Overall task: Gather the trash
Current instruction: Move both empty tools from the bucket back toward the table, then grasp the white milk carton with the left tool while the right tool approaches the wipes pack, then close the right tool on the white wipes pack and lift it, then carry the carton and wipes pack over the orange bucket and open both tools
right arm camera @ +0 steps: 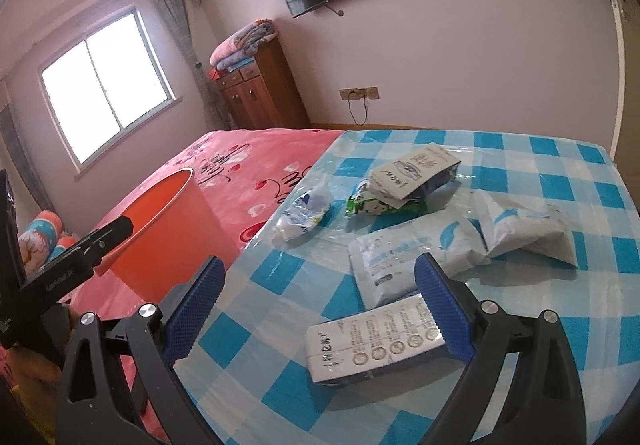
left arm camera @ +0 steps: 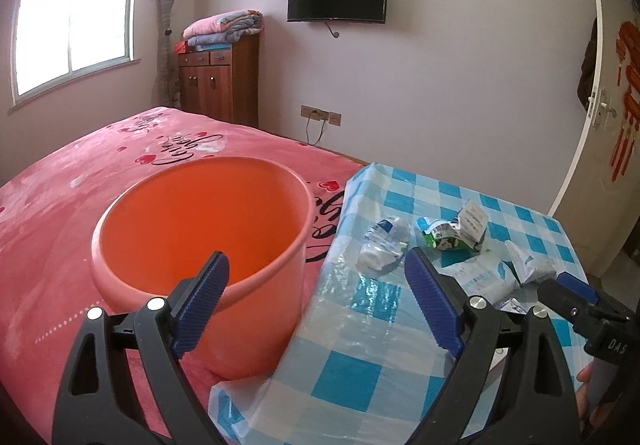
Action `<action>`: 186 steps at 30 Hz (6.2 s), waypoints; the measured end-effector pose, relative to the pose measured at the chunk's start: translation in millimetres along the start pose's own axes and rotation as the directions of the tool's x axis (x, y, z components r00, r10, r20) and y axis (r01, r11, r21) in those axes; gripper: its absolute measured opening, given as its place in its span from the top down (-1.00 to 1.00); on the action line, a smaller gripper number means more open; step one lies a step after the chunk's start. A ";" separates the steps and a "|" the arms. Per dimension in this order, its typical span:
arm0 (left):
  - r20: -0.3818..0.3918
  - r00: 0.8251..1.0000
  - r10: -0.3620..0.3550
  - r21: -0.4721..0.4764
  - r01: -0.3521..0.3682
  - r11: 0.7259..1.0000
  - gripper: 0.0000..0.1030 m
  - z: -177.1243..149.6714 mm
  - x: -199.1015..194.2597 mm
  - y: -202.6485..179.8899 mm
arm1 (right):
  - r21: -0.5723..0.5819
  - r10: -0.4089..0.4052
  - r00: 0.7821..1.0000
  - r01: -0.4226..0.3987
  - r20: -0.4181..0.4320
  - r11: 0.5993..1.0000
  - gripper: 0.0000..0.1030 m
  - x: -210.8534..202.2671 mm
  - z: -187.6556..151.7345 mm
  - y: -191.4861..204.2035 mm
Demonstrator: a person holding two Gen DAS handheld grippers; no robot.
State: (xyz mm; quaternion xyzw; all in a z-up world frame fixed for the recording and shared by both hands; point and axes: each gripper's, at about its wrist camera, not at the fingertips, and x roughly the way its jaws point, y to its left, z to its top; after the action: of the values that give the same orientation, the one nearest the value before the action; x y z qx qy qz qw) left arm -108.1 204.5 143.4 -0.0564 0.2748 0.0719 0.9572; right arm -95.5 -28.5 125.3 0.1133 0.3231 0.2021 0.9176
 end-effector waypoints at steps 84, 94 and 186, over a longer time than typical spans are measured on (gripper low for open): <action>-0.426 0.862 -0.275 0.411 0.456 0.789 -0.68 -96.4 95.2 -207.5 | 0.310 -0.084 0.983 0.132 -0.165 0.942 -0.87 41.8 -3.0 -237.8; -0.441 0.851 -0.286 0.384 0.467 0.796 -0.37 -102.1 97.4 -207.6 | 0.248 0.096 0.977 -0.046 -0.192 0.968 -0.87 38.5 -6.8 -188.6; -0.300 0.841 -0.450 0.118 0.501 0.858 -0.23 -83.4 54.5 -130.5 | 0.167 -0.127 0.990 0.136 -0.063 0.976 0.56 -35.7 -20.0 -122.6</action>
State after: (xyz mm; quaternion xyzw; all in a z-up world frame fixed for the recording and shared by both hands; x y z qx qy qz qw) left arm -83.6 69.7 53.0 -0.0396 0.3818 -0.2035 0.9007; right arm -97.1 -152.3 88.0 0.1648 0.3697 0.1152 0.9072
